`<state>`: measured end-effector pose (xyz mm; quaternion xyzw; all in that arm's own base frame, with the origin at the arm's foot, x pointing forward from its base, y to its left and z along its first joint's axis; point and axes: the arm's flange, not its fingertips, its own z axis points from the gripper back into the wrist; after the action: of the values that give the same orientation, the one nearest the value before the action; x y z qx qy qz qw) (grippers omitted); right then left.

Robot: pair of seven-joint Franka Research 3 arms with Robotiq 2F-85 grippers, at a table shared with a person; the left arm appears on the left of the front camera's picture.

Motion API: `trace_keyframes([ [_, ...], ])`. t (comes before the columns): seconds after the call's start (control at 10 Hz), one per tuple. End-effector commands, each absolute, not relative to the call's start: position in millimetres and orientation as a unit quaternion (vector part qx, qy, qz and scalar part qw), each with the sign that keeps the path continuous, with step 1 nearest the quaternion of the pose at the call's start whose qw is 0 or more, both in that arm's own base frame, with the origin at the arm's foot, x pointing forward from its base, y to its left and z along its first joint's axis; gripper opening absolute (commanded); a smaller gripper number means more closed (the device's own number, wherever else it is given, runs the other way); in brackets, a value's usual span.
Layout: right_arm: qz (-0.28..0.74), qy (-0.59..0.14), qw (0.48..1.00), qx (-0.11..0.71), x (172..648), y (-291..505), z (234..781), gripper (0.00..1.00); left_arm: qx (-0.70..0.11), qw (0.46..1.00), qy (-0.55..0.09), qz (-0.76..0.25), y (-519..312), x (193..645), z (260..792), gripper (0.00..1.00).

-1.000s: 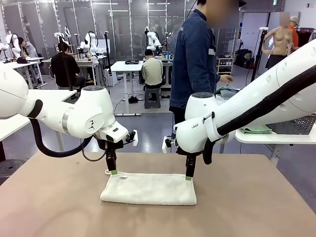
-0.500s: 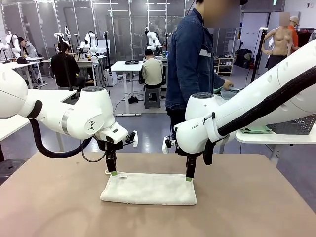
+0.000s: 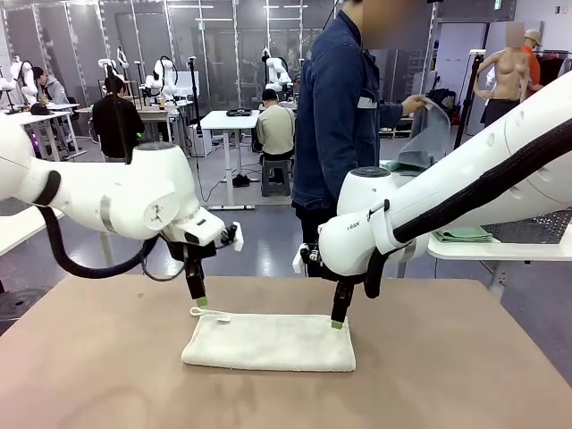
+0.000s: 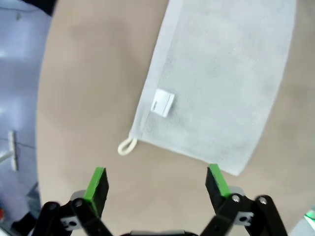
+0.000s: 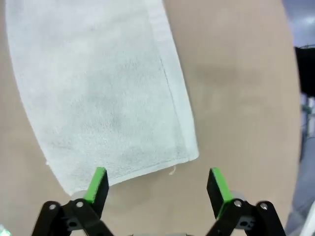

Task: Fold the towels and place them in the basket.
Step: When a person lays out a Towel with hook on the table, fold it in half twice.

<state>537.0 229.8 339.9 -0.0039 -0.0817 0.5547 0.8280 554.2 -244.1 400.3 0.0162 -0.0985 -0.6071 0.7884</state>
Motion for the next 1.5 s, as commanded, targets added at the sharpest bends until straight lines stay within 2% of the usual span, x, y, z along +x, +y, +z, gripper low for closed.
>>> trace_keyframes([
  [0.0, 0.393, -0.118, 0.912, 0.003, 505, 222, 348, 1.00, -0.007, 0.827, -0.103, -0.553, -214, 510, 444, 1.00],
  [0.2, 0.281, -0.124, 0.952, -0.003, 490, 222, 352, 1.00, 0.004, 0.840, -0.119, -0.530, -193, 467, 487, 1.00],
  [0.5, 0.176, -0.141, 0.974, 0.037, 488, 219, 346, 1.00, 0.012, 0.860, -0.135, -0.493, -166, 402, 530, 1.00],
  [0.7, 0.158, -0.123, 0.978, 0.064, 492, 218, 338, 1.00, 0.029, 0.875, -0.146, -0.461, -148, 365, 558, 1.00],
  [0.9, 0.147, -0.110, 0.981, 0.057, 500, 215, 331, 1.00, 0.033, 0.886, -0.165, -0.432, -128, 339, 581, 1.00],
  [1.0, 0.169, -0.116, 0.977, 0.056, 492, 212, 339, 1.00, 0.036, 0.879, -0.183, -0.438, -125, 328, 588, 1.00],
  [1.1, 0.169, -0.116, 0.977, 0.056, 492, 212, 339, 1.00, 0.025, 0.876, -0.164, -0.453, -134, 352, 577, 1.00],
  [1.4, 0.166, -0.112, 0.978, 0.057, 493, 212, 336, 1.00, 0.025, 0.876, -0.164, -0.453, -134, 352, 577, 1.00],
])
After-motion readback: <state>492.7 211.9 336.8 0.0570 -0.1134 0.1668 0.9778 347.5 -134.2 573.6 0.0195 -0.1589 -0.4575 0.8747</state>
